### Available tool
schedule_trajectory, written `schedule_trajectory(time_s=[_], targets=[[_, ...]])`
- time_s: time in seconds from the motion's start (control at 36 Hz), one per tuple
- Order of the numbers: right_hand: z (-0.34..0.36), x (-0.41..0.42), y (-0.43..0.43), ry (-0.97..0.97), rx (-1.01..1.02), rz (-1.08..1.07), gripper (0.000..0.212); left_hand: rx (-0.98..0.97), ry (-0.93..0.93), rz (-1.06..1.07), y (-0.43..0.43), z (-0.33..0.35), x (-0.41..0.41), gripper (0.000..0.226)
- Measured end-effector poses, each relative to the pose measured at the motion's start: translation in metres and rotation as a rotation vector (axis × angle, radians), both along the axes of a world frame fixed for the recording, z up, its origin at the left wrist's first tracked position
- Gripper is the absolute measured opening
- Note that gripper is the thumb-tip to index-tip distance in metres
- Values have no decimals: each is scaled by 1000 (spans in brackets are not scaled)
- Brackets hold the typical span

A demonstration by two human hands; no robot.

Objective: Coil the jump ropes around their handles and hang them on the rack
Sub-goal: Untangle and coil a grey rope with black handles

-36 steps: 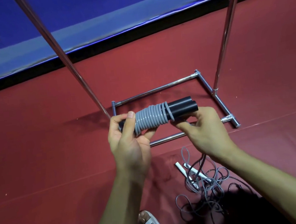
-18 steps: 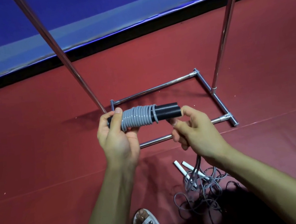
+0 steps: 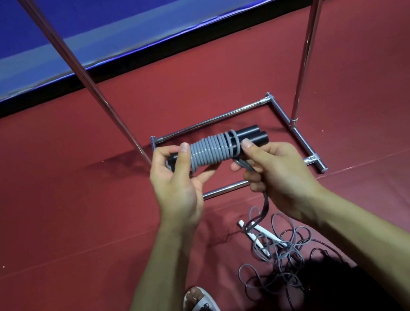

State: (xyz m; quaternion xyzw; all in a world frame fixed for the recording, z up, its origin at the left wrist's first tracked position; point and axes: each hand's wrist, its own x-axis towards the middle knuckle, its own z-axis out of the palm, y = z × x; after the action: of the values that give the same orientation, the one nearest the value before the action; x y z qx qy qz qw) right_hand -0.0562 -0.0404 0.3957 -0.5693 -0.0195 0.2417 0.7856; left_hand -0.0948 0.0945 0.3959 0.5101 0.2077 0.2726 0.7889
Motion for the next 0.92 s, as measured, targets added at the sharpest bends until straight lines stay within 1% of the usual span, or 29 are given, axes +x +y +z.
schedule_trajectory(time_s=[0.06, 0.08, 0.17, 0.22, 0.31, 0.42, 0.5, 0.58, 0.61, 0.64, 0.69, 0.75, 0.81, 0.92], targets=[[1, 2, -2, 14, -32, -22, 60, 11, -2, -53, -1, 0, -2, 16], [1, 3, -4, 15, -44, -34, 57, -2, -4, -82, -1, -1, -2, 15], [0, 6, -8, -27, -82, -53, 36, -71, -9, -181, 2, -2, -5, 12], [0, 6, -9, -49, -101, -59, 32, -113, -13, -219, 3, -2, -6, 15], [0, 4, -6, -31, -95, -85, 34, -168, -12, -210, 1, -1, -6, 15], [-2, -2, 0, 1, -102, -141, 39, -251, 13, -107, -5, -2, -6, 13], [-4, 0, 1, -95, -196, -168, 45, -221, 20, -61, -8, -1, -6, 15], [-5, 1, -2, -208, -266, -142, 45, -208, 7, -33, -7, -1, -5, 16], [-6, 1, -3, -247, -277, -108, 42, -212, -1, -29, -7, 0, -5, 16], [-7, 1, -4, -280, -286, -72, 33, -225, -11, -25, -6, 0, -4, 16], [-10, 1, -7, -371, -382, 0, 10, -253, -23, -11, -4, 1, -4, 17], [-14, 2, -10, -517, -575, 6, 10, -245, -11, 6, -3, 1, -4, 17], [-14, 3, -11, -613, -697, -14, 3, -230, 5, 16, -5, 1, -5, 17], [-15, 3, -12, -644, -765, -16, 15, -230, 9, 26, -5, 2, -6, 16]])
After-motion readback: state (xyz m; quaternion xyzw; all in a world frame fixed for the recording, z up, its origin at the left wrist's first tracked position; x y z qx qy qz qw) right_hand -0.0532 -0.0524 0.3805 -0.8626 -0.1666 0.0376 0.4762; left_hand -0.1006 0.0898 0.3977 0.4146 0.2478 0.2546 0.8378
